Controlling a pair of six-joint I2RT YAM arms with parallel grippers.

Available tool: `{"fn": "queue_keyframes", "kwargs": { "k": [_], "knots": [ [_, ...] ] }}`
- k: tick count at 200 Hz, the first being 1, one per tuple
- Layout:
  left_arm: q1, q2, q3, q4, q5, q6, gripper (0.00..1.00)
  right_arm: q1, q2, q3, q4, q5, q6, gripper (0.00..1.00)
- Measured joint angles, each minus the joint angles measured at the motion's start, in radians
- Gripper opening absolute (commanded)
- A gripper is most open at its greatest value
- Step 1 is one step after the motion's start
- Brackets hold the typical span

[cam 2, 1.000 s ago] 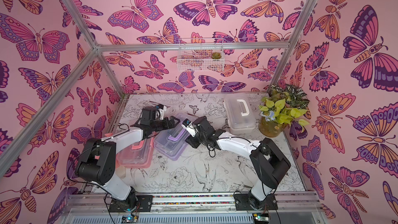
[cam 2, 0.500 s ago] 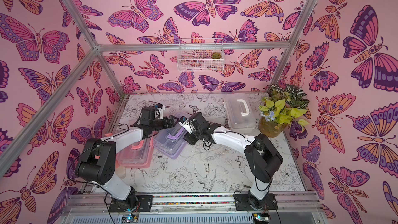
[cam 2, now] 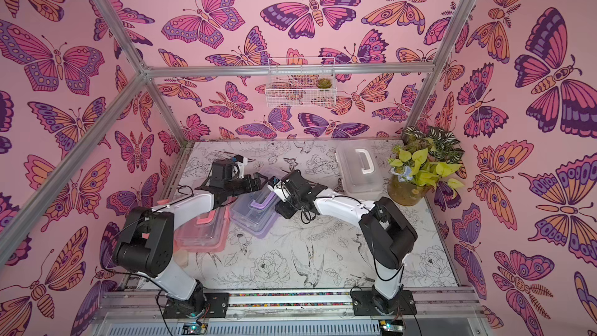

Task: Close toolboxes
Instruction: Fasten the toolbox latch on the toolbox, then move the toolbox to the center of the board.

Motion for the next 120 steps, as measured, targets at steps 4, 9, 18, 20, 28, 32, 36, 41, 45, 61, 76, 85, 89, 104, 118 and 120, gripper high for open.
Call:
{"fn": "queue_keyframes", "kwargs": {
  "k": [4,9,18,20,28,32,36,41,45,61,76,85,89,104,118,120],
  "knots": [
    [0.000,0.000,0.000,0.000,0.000,0.000,0.95,0.000,0.000,0.000,0.000,0.000,0.000,0.56],
    [0.000,0.000,0.000,0.000,0.000,0.000,0.95,0.000,0.000,0.000,0.000,0.000,0.001,0.59],
    [0.000,0.000,0.000,0.000,0.000,0.000,0.95,0.000,0.000,0.001,0.001,-0.002,0.010,0.65],
    [0.000,0.000,0.000,0.000,0.000,0.000,0.95,0.000,0.000,0.001,0.000,-0.002,0.014,0.67],
    [0.000,0.000,0.000,0.000,0.000,-0.001,0.95,0.000,0.000,0.002,0.000,-0.001,0.023,0.71],
    [0.000,0.000,0.000,0.000,0.000,-0.002,0.95,0.001,0.000,0.002,0.000,-0.003,0.022,0.72],
    [0.000,0.000,0.000,-0.001,0.000,-0.002,0.95,0.001,-0.001,0.002,-0.002,-0.003,0.024,0.74],
    [0.000,0.000,0.001,-0.001,-0.001,-0.002,0.96,0.001,-0.002,0.002,-0.003,-0.003,0.024,0.76],
    [0.000,0.000,0.001,-0.001,-0.001,-0.003,0.96,0.001,-0.002,0.002,-0.004,-0.003,0.023,0.78],
    [0.000,0.000,0.002,-0.002,-0.002,-0.005,0.97,0.002,-0.003,-0.002,-0.008,0.000,0.025,0.86],
    [0.000,0.000,0.003,-0.006,-0.004,-0.010,0.97,0.002,-0.008,-0.011,-0.003,0.006,0.029,0.91],
    [0.000,0.000,0.006,-0.011,-0.005,-0.013,0.98,0.002,-0.018,-0.021,0.004,0.006,0.037,0.93],
    [0.000,0.000,0.007,-0.014,-0.005,-0.016,0.99,0.002,-0.024,-0.026,0.008,0.006,0.045,0.95],
    [-0.002,-0.002,0.008,-0.031,-0.006,-0.026,1.00,0.002,-0.061,-0.057,0.025,-0.001,0.066,0.99],
    [-0.005,-0.006,0.008,-0.046,-0.007,-0.040,1.00,-0.004,-0.110,-0.097,0.054,-0.007,0.102,0.99],
    [-0.005,-0.006,0.008,-0.048,-0.007,-0.041,1.00,-0.006,-0.117,-0.103,0.057,-0.008,0.106,0.99]
  ]
}}
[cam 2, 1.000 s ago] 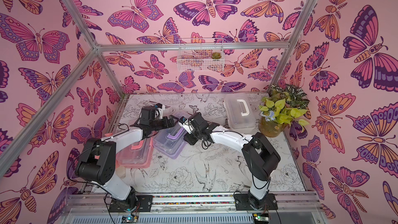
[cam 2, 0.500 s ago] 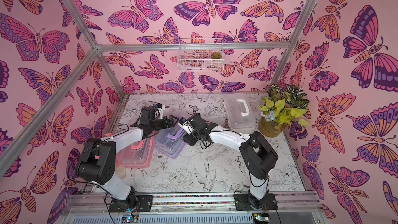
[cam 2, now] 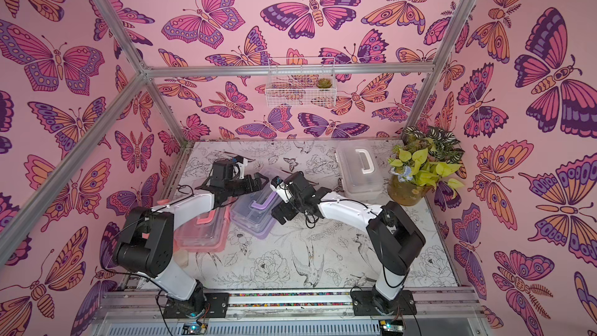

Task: Close toolboxes
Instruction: Move the toolbox to the center of the board, then fasten the toolbox latch on the toolbox.

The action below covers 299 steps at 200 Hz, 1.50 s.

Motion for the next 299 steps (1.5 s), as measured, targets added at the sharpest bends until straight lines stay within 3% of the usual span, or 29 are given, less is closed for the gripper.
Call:
{"fn": "queue_keyframes", "kwargs": {
  "k": [34,69,87,110,163,185,222,259,299],
  "knots": [
    [-0.008,-0.016,0.000,-0.039,-0.002,-0.023,1.00,-0.086,-0.085,-0.056,0.042,-0.044,0.143,0.99],
    [-0.010,-0.046,-0.016,-0.075,0.000,-0.054,1.00,-0.257,-0.067,-0.131,0.193,-0.271,0.330,0.99],
    [-0.010,-0.074,-0.035,-0.094,-0.002,-0.072,1.00,-0.293,-0.060,-0.208,0.279,-0.328,0.397,0.99],
    [-0.010,-0.122,-0.069,-0.121,-0.011,-0.100,1.00,-0.289,-0.060,-0.262,0.319,-0.351,0.454,0.98],
    [-0.012,-0.232,-0.163,-0.155,-0.022,-0.164,1.00,-0.260,-0.060,-0.381,0.497,-0.331,0.618,0.78],
    [-0.012,-0.262,-0.185,-0.167,-0.027,-0.176,1.00,-0.216,-0.060,-0.422,0.560,-0.312,0.687,0.76],
    [-0.017,-0.315,-0.199,-0.230,-0.042,-0.178,1.00,-0.150,-0.060,-0.459,0.658,-0.280,0.779,0.72],
    [-0.023,-0.378,-0.230,-0.278,-0.045,-0.173,0.98,-0.128,-0.040,-0.469,0.751,-0.264,0.847,0.56],
    [-0.025,-0.413,-0.249,-0.297,-0.049,-0.171,0.94,-0.121,-0.008,-0.471,0.797,-0.247,0.890,0.49]
  ]
}}
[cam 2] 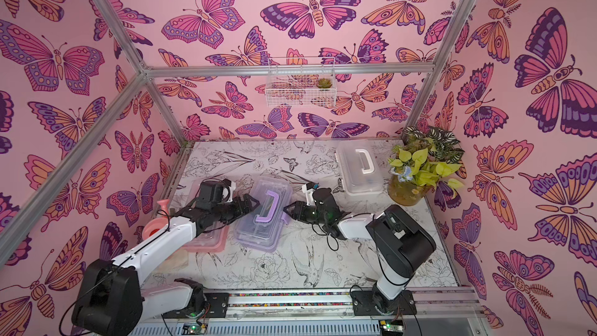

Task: Close toolboxes
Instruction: Fasten the toolbox latch on the toolbox.

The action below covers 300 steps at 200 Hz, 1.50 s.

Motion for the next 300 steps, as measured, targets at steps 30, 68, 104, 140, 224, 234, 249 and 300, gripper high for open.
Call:
{"fn": "queue_keyframes", "kwargs": {
  "k": [30,68,104,140,224,234,249,300],
  "knots": [
    [-0.006,0.001,0.000,0.002,-0.006,0.000,0.94,0.004,0.005,-0.002,0.007,0.014,0.019,0.48],
    [-0.018,0.014,0.003,0.019,-0.023,-0.001,0.94,0.011,0.005,-0.002,0.002,0.031,0.024,0.48],
    [-0.024,0.037,0.007,0.059,-0.034,-0.005,0.94,0.014,0.005,-0.002,-0.001,0.036,0.031,0.48],
    [-0.040,0.057,0.008,0.098,-0.056,-0.017,0.93,0.016,0.009,-0.002,0.006,0.038,0.049,0.47],
    [-0.050,0.087,0.003,0.173,-0.080,-0.040,0.92,0.016,0.056,-0.028,0.126,0.021,0.105,0.45],
    [-0.050,0.088,0.002,0.178,-0.081,-0.042,0.92,0.016,0.056,-0.028,0.126,0.021,0.105,0.45],
    [-0.050,0.089,0.002,0.181,-0.083,-0.045,0.92,0.016,0.054,-0.028,0.121,0.022,0.105,0.47],
    [-0.058,0.088,0.002,0.183,-0.087,-0.044,0.94,0.027,-0.023,-0.029,-0.016,0.030,0.051,0.51]
  ]
}}
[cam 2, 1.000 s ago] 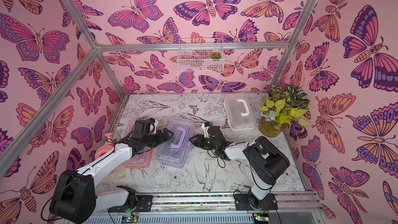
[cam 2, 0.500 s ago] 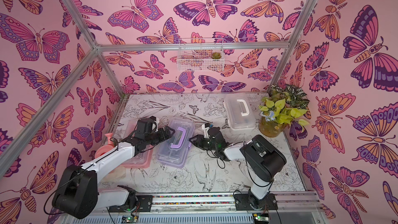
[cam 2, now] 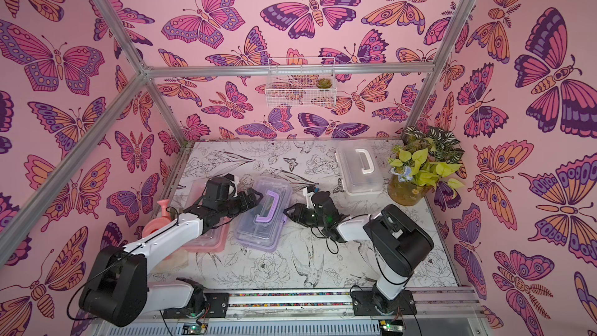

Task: Close toolboxes
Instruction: Fasten the toolbox latch on the toolbox.

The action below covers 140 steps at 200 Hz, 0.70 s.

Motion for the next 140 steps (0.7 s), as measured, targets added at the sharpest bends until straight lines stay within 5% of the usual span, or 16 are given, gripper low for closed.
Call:
{"fn": "queue_keyframes", "kwargs": {
  "k": [69,140],
  "knots": [
    [-0.023,-0.004,-0.001,-0.017,0.024,0.001,0.95,-0.007,-0.101,-0.006,-0.163,0.029,-0.114,0.47],
    [-0.003,0.000,0.032,-0.082,0.038,0.027,0.97,-0.119,-0.226,0.005,-0.376,0.042,-0.431,0.46]
  ]
}}
